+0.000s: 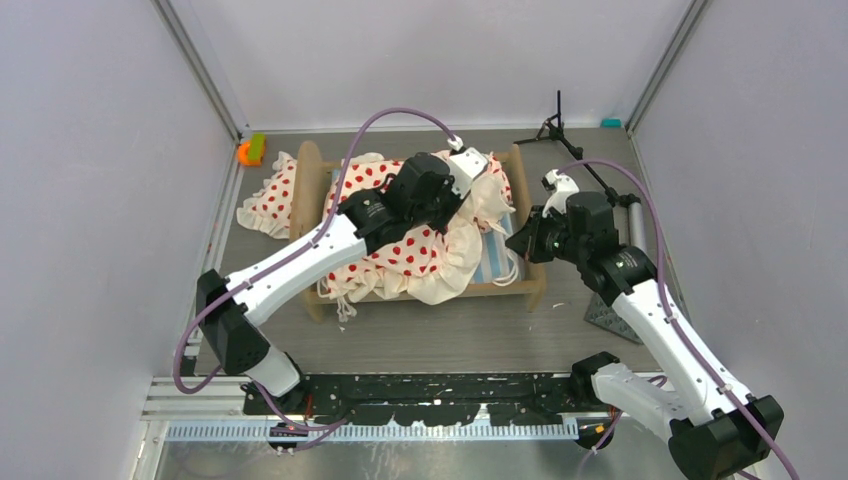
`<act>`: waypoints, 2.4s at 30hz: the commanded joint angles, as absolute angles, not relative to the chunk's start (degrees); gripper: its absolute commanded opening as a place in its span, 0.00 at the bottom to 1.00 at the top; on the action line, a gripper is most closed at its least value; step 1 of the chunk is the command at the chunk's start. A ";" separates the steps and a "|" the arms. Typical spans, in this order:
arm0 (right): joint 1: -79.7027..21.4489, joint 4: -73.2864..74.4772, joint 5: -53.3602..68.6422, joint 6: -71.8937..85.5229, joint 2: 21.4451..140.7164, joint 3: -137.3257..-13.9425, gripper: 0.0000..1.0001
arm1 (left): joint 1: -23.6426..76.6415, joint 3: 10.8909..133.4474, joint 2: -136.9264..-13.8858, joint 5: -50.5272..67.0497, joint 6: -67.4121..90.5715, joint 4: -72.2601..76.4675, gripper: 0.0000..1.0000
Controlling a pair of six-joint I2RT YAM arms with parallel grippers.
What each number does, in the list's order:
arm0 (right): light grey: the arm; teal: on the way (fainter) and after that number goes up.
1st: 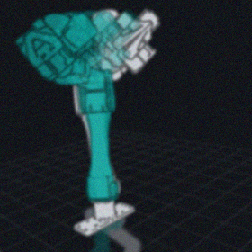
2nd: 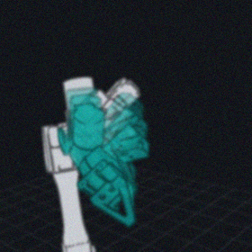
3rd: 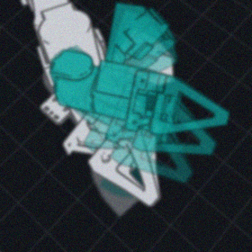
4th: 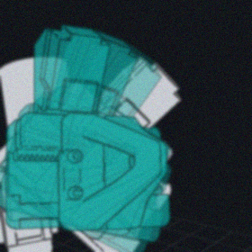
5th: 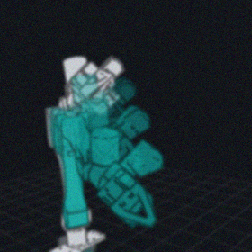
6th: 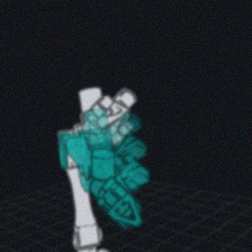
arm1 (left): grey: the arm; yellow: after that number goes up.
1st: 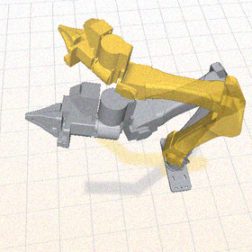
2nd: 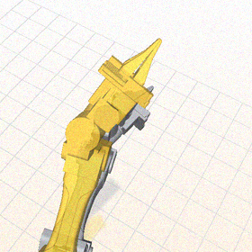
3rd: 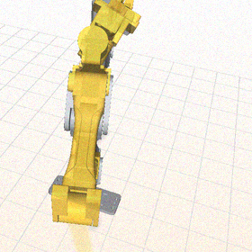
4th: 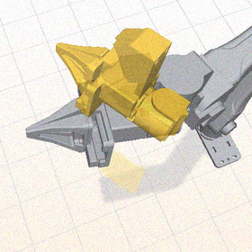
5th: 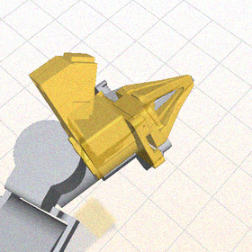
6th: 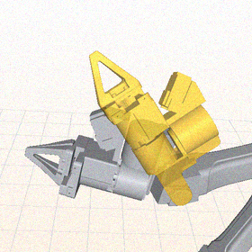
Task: Set up the pet bed
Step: Cross the ropes on the bed frame.
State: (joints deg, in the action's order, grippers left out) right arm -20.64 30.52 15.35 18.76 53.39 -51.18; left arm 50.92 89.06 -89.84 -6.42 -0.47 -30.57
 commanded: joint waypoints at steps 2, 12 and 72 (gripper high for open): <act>-20.92 26.56 10.69 19.22 53.25 -53.91 0.00 | 50.71 88.93 -85.67 -11.14 -0.72 -28.81 0.00; -20.91 37.98 -4.31 14.51 51.74 -59.48 0.02 | 50.71 88.88 -83.43 -13.95 -1.90 -28.29 0.00; -23.20 -14.88 25.64 20.11 40.62 -30.79 0.49 | 50.11 87.05 -82.15 -15.12 -2.92 -27.09 0.00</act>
